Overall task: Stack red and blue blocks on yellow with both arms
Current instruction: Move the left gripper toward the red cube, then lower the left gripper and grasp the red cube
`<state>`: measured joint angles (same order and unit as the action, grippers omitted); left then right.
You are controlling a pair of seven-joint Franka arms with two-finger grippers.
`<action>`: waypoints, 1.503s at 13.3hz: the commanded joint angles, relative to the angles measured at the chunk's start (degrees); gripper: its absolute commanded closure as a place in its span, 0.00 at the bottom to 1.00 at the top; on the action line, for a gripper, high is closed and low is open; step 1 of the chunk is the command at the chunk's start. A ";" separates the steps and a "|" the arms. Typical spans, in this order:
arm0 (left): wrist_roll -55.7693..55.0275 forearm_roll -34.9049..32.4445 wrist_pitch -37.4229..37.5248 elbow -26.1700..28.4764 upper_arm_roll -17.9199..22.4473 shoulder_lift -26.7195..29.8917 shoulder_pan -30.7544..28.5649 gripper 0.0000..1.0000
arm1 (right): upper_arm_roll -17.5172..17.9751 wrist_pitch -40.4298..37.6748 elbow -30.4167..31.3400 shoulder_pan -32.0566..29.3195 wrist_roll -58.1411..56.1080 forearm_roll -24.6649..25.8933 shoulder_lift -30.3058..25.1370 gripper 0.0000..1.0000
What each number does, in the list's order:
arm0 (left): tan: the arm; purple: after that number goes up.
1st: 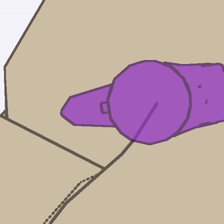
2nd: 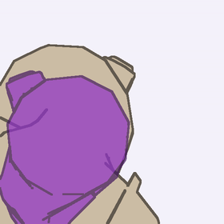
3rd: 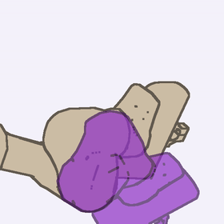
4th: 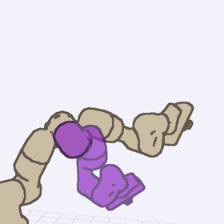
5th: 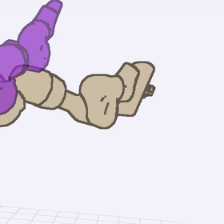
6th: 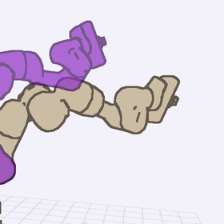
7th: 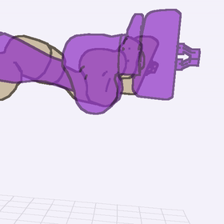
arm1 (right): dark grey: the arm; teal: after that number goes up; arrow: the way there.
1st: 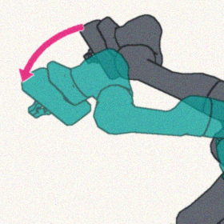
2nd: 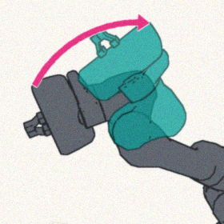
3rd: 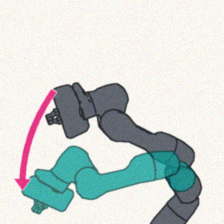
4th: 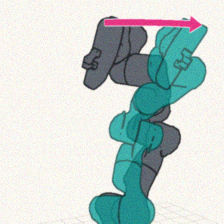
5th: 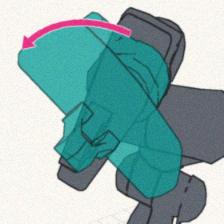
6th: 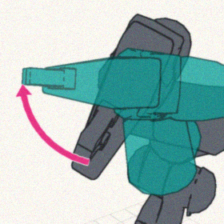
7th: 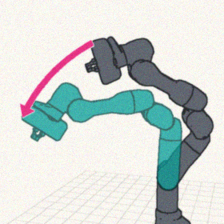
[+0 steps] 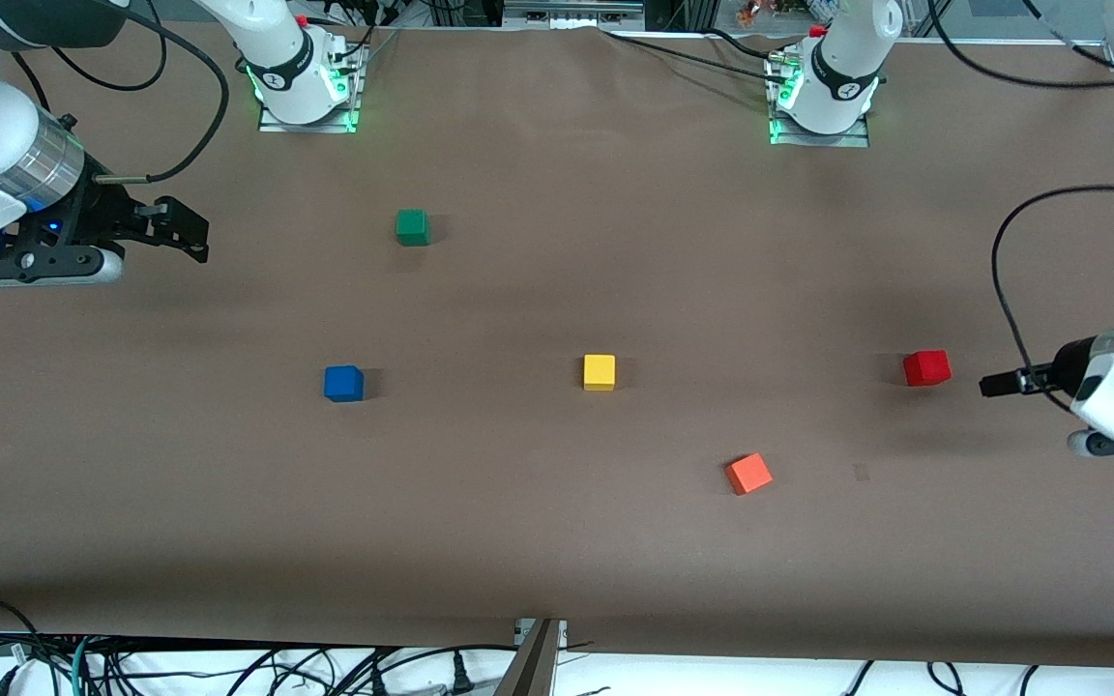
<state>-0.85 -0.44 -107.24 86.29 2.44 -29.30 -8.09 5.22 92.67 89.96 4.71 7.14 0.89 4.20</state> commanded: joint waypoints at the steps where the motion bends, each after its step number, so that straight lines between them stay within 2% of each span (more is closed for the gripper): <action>1: 0.32 -0.44 -8.12 5.87 -0.68 -1.28 -1.58 0.00 | 0.49 -1.35 -1.28 -0.58 0.15 0.17 0.19 0.00; 4: 0.32 -0.44 -17.54 15.20 -0.77 -0.85 -1.58 0.00 | 0.49 -1.35 -1.28 -0.58 0.24 0.17 0.19 0.00; 10: 0.32 -0.44 -24.32 25.49 -1.03 1.17 -1.66 0.00 | 0.49 -1.35 -1.28 -0.58 0.15 0.17 0.28 0.00; 11: 0.32 -0.44 -24.50 25.68 -1.12 1.26 -1.66 0.18 | 0.49 -1.35 -1.28 -0.58 0.15 0.17 0.20 0.00; 12: 0.32 -0.44 -24.42 25.77 -1.12 1.26 -1.66 0.49 | 0.49 -1.35 -1.28 -0.58 0.15 0.17 0.19 0.00; 14: 0.76 -0.44 -23.98 25.85 -1.12 1.61 -1.66 1.00 | 0.49 -1.35 -1.28 -0.58 0.15 0.17 0.20 0.00; 17: 0.68 -0.44 -23.72 24.98 -1.20 2.05 -1.49 1.00 | 0.49 -1.44 -1.28 -0.58 0.15 0.17 0.19 0.00; 20: -0.46 -0.44 -19.70 19.03 -5.93 2.58 -1.14 1.00 | 0.49 -1.44 -1.28 -0.67 0.15 0.17 0.19 0.00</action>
<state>-0.80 -0.44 -130.60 108.71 -0.80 -28.35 -9.47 5.22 92.60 89.96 4.68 7.14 0.89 4.20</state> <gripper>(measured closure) 0.445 0.000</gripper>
